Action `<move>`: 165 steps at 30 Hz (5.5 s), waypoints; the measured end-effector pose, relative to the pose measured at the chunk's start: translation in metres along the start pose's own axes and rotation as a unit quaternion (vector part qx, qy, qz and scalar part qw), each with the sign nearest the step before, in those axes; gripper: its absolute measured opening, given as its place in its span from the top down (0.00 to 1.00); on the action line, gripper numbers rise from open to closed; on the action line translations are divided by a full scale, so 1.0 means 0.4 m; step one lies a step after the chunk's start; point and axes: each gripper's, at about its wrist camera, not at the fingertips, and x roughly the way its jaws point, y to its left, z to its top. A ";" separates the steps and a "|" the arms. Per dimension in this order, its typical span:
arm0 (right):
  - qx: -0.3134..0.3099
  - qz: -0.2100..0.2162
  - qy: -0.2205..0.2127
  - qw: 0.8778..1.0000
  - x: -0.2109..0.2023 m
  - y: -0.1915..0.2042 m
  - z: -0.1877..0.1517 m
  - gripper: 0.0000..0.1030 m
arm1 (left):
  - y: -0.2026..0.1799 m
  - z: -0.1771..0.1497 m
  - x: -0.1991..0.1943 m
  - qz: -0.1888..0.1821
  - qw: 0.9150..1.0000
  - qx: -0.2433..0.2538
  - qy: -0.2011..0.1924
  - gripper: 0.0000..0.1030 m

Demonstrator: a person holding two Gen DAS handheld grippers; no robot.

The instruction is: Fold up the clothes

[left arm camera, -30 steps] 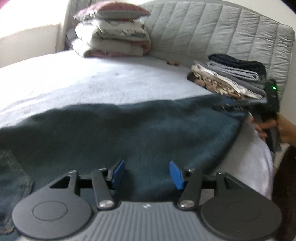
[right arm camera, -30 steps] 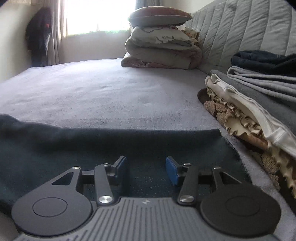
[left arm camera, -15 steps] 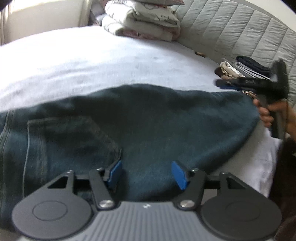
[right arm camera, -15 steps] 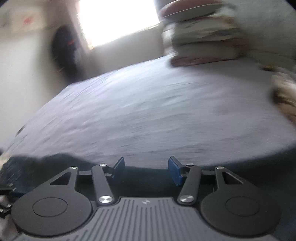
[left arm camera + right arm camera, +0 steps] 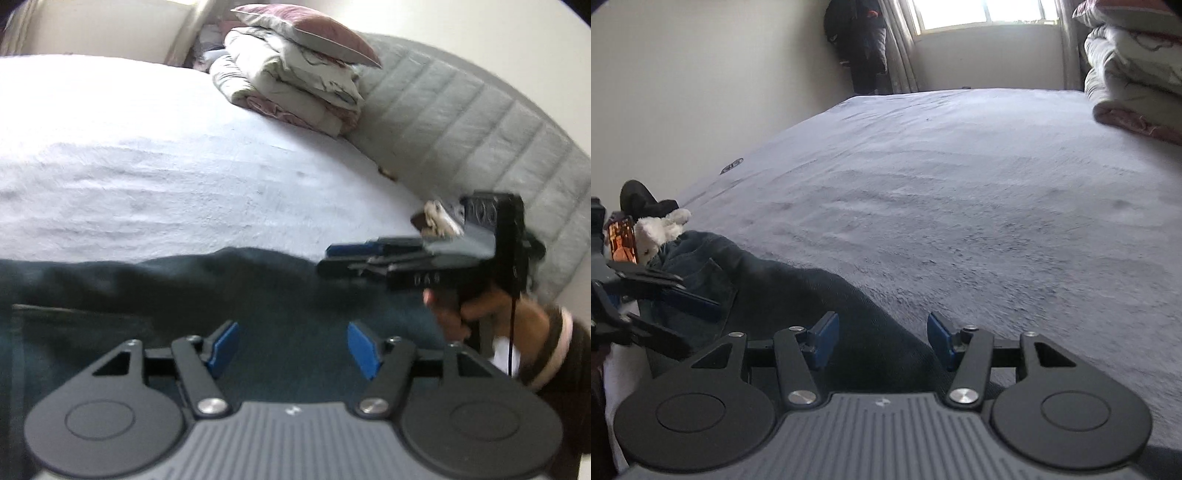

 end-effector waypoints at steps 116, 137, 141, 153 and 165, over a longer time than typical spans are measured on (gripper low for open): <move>-0.072 -0.114 -0.021 0.991 0.000 0.234 -0.188 0.36 | 0.022 -0.080 0.044 0.257 0.938 0.226 -0.061 0.38; -0.029 -0.200 -0.061 0.978 -0.284 0.045 -0.341 0.32 | -0.130 -0.165 0.071 0.099 0.960 0.260 -0.026 0.35; 0.029 -0.232 -0.080 0.969 -0.377 -0.037 -0.375 0.32 | -0.120 -0.143 0.051 0.089 0.964 0.250 -0.010 0.36; 0.004 -0.228 -0.095 0.969 -0.255 0.037 -0.204 0.32 | -0.198 -0.048 0.102 0.079 0.964 0.237 -0.091 0.35; 0.039 -0.237 -0.052 0.969 -0.147 -0.083 -0.169 0.33 | -0.086 -0.038 0.177 0.131 0.979 0.152 -0.032 0.35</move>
